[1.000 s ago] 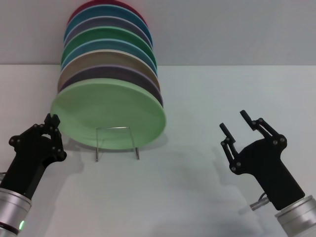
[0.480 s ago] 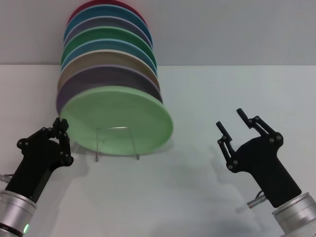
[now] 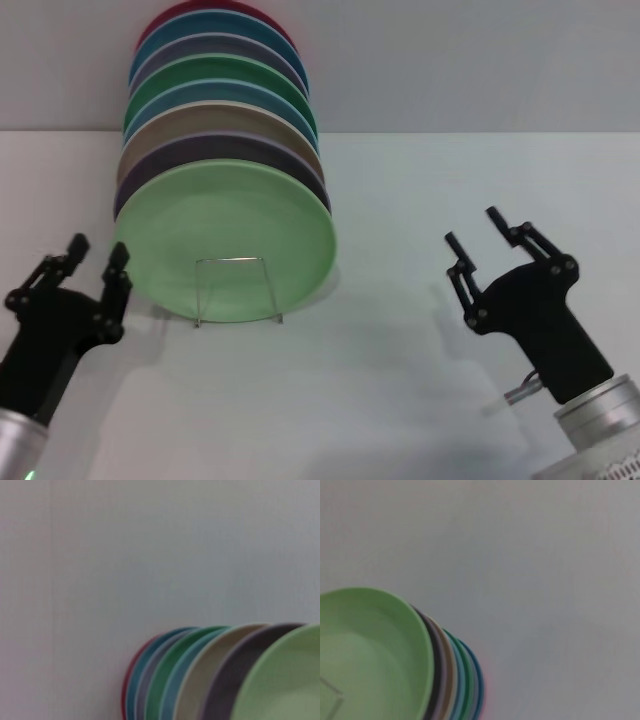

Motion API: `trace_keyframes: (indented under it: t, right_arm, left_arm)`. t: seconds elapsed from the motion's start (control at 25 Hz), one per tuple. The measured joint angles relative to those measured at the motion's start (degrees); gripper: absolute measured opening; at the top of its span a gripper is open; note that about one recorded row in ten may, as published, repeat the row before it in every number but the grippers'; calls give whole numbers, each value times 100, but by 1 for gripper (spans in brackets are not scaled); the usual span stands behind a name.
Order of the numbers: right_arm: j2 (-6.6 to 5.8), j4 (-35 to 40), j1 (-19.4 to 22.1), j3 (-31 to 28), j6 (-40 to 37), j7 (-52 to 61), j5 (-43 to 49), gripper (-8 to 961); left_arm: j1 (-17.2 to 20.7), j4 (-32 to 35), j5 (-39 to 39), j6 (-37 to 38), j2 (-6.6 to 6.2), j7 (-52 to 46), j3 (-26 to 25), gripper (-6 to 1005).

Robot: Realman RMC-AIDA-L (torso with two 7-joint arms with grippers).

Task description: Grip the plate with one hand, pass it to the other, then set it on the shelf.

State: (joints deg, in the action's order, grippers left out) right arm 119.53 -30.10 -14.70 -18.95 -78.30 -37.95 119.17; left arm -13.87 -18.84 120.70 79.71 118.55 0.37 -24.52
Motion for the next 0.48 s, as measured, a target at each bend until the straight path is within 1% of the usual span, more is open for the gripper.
trace_keyframes:
  t: [0.2,0.28,0.32,0.48]
  right_arm:
    - [6,177,-30,-491,90,501,-12,421]
    - [6,286,-49,-692,96,811,-13,421]
    - [-3,402,-81,-836,92,1095,-14,421]
    - [-13,559,-139,-936,39,1463,-15,421]
  left_arm:
    - [514,20,4,811,4,-265,94,365]
    - [626,46,10,1050,5,-462,158,415]
    - [634,73,1,1084,5,-531,159,450]
    - [519,234,-44,1074,11,-867,21,597]
